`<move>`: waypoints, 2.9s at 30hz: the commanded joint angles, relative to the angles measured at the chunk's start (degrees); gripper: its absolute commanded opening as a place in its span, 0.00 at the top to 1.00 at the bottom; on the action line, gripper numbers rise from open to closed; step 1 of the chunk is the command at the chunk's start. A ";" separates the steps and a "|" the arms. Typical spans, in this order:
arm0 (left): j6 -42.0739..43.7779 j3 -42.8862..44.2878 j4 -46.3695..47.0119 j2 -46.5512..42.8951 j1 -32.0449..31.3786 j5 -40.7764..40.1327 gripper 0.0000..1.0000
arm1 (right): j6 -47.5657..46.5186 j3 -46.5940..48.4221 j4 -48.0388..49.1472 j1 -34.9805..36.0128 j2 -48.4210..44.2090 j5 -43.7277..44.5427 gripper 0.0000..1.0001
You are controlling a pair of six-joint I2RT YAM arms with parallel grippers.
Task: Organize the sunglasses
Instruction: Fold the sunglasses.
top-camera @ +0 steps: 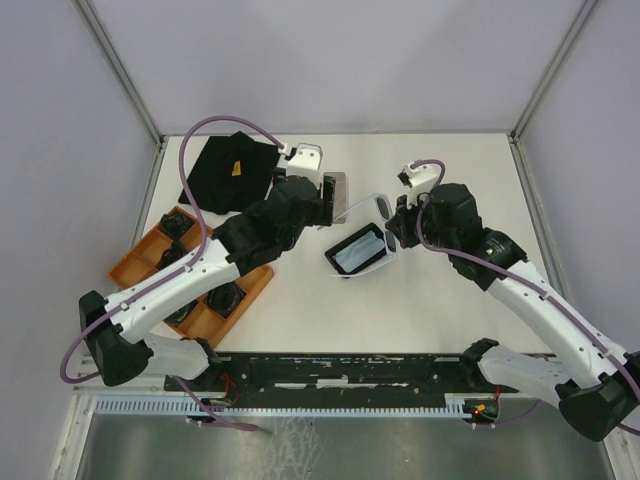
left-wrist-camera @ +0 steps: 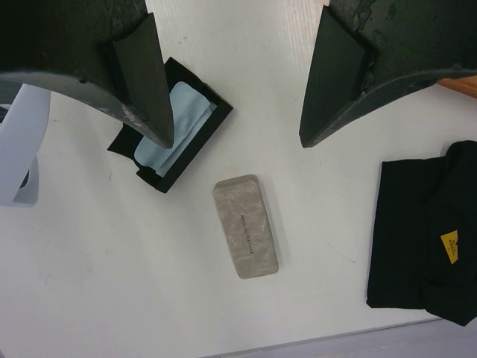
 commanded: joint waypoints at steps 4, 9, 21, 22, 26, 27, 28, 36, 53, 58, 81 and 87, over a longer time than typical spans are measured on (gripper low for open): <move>1.76 2.21 1.62 1.84 0.06 4.12 0.25 | 1.23 3.74 3.57 1.38 2.46 5.34 1.00; 1.18 1.74 2.45 3.84 -0.30 5.93 0.25 | 2.33 4.50 4.18 1.78 4.25 6.52 1.00; -0.42 2.85 4.69 8.23 -1.92 9.94 0.27 | 4.57 5.53 6.25 2.66 6.31 4.73 1.00; -0.43 3.20 4.74 8.61 -2.07 10.06 0.27 | 4.69 5.49 6.47 2.79 6.65 4.53 1.00; -0.60 4.31 4.95 9.60 -2.57 10.46 0.28 | 4.97 5.58 6.72 3.17 7.27 3.36 1.00; -0.61 4.56 5.07 9.82 -2.71 10.59 0.28 | 4.97 5.64 6.63 3.35 7.47 3.14 1.00; -0.61 4.77 5.16 10.01 -2.77 10.71 0.28 | 5.06 5.68 6.63 3.47 7.71 3.07 1.00; -0.78 6.30 5.31 11.79 -3.44 11.57 0.29 | 5.41 5.62 7.02 4.52 8.65 2.23 1.00; 2.75 -4.30 8.48 -3.80 -3.33 5.51 0.27 | 9.12 7.80 2.20 -0.33 7.82 36.67 1.00; 3.04 -7.65 9.42 -5.82 -3.38 10.25 0.28 | 14.77 12.54 1.59 -6.15 8.82 34.15 1.00; 3.59 -0.66 11.40 7.80 -3.48 7.73 0.31 | 17.20 8.18 1.28 -7.94 4.10 14.84 1.00; 3.68 2.70 11.51 10.64 -3.53 7.89 0.31 | 17.68 6.28 3.11 -7.92 5.00 10.17 1.00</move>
